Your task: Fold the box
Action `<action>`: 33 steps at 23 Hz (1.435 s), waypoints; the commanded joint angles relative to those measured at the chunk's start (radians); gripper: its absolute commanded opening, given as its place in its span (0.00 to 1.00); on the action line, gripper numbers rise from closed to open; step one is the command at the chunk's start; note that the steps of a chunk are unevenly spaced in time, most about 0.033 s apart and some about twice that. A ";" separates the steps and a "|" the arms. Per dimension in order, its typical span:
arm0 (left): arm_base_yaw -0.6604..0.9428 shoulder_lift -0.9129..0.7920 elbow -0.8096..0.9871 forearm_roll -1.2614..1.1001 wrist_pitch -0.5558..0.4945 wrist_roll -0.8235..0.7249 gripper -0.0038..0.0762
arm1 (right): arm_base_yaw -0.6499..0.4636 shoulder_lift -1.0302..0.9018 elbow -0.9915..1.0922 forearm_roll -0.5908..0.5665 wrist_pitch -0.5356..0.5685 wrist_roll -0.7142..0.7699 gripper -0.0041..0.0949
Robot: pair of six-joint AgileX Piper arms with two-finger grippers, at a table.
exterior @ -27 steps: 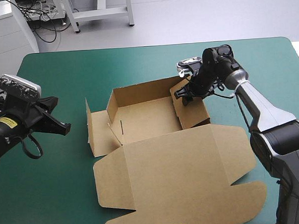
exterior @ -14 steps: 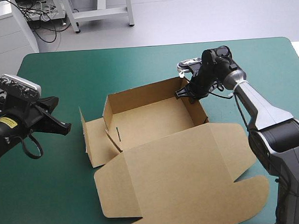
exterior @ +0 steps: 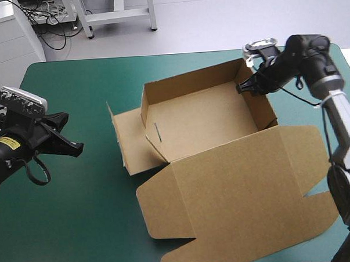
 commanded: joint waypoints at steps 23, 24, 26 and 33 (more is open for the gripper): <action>0.250 0.281 -0.023 -0.712 0.121 0.347 0.04 | -0.227 -0.376 -0.027 0.355 0.015 -0.148 0.02; 0.258 0.299 -0.023 -0.778 0.156 0.394 0.04 | -0.227 -0.376 -0.027 0.355 0.015 -0.150 0.02; 0.258 0.331 -0.023 -0.830 0.197 0.425 0.04 | -0.229 -0.376 -0.027 0.366 0.015 -0.152 0.02; 0.258 0.432 -0.023 -1.063 0.362 0.531 0.19 | -0.229 -0.376 -0.027 0.396 -0.011 -0.154 0.02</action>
